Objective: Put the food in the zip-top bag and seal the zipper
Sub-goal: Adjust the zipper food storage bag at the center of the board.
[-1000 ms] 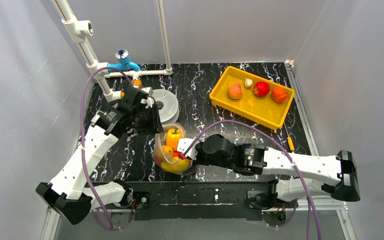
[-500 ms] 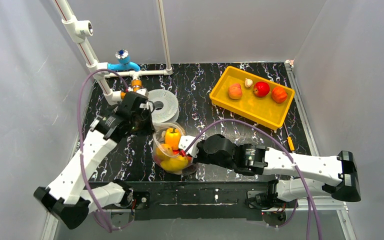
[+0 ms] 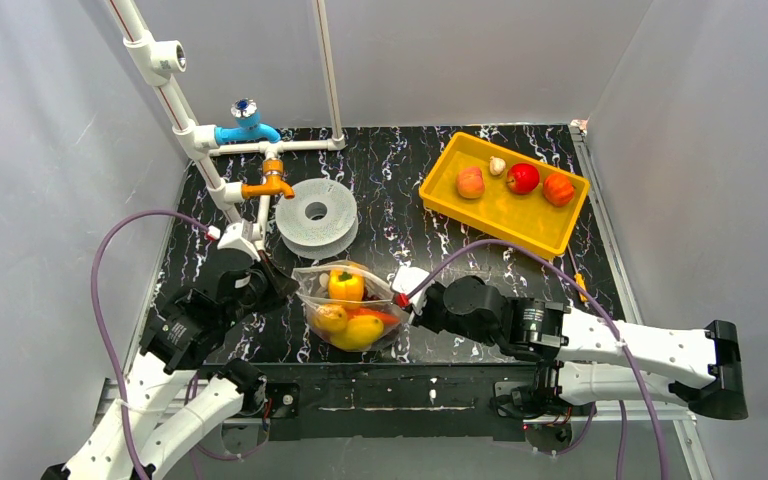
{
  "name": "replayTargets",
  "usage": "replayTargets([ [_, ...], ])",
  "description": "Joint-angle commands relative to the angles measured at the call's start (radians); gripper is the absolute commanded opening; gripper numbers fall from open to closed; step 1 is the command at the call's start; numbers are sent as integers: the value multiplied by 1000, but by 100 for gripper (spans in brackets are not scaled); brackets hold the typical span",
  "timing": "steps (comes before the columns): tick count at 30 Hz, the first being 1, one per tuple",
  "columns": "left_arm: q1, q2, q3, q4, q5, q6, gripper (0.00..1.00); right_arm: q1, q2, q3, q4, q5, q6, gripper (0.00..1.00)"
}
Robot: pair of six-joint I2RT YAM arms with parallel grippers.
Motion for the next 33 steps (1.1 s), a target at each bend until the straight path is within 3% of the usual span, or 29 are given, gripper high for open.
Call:
replayTargets([
  [1,7,5,7,42,-22,-49,0,-22,-3,1,54,15,13,5],
  [7,7,25,39,26,6,-58,0,-108,-60,-84,170,-168,142,55],
  [12,7,37,62,8,14,-62,0,-144,-96,-177,296,-270,230,65],
  [14,7,41,67,6,24,-62,0,-151,-93,-199,346,-298,247,58],
  [18,7,51,96,-18,40,-18,3,-177,-69,-191,394,-355,274,25],
  [21,8,54,156,-52,53,61,25,-210,-65,-177,386,-380,273,5],
  [24,7,57,243,-45,117,184,49,-262,-87,-174,377,-458,267,1],
  [26,7,80,300,-21,253,274,62,-295,-94,-162,367,-519,254,1],
  [29,7,152,363,24,507,366,67,-337,-83,-124,342,-605,241,1],
  [33,0,228,349,126,697,422,73,-368,-47,-75,317,-693,238,1],
])
